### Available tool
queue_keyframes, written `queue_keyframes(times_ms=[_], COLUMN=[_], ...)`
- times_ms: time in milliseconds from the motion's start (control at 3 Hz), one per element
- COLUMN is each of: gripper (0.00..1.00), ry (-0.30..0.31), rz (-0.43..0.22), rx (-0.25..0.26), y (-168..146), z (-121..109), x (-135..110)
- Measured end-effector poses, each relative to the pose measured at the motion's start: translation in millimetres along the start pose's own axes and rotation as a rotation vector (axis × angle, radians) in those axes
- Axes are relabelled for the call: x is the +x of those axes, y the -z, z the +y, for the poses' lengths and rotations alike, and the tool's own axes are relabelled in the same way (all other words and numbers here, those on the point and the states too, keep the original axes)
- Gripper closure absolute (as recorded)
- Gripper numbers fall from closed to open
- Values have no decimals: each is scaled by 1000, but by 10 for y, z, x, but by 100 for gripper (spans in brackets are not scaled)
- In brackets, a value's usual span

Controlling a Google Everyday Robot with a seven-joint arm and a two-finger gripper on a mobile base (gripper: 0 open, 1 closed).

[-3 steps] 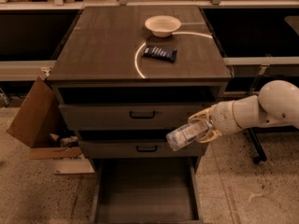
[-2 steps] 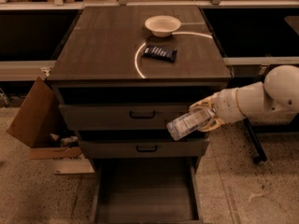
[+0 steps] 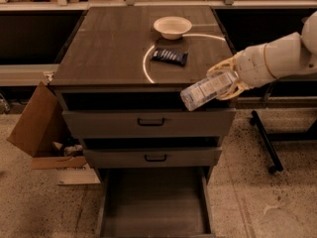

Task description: Pick blue plastic bottle from bottom drawer and place on counter

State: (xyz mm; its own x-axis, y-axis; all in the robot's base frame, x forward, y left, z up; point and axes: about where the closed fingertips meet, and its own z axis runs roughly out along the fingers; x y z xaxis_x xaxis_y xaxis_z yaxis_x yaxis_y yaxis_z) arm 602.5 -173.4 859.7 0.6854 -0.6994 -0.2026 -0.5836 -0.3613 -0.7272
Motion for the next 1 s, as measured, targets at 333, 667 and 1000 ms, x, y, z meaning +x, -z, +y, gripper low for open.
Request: queue_keyframes(times_ms=[333, 667, 1000], gripper=[100, 100, 100], ry=[2, -10, -30], rz=[2, -3, -47], rx=[6, 17, 51], y=[17, -8, -22], z=[-37, -94, -376], x=[7, 16, 67])
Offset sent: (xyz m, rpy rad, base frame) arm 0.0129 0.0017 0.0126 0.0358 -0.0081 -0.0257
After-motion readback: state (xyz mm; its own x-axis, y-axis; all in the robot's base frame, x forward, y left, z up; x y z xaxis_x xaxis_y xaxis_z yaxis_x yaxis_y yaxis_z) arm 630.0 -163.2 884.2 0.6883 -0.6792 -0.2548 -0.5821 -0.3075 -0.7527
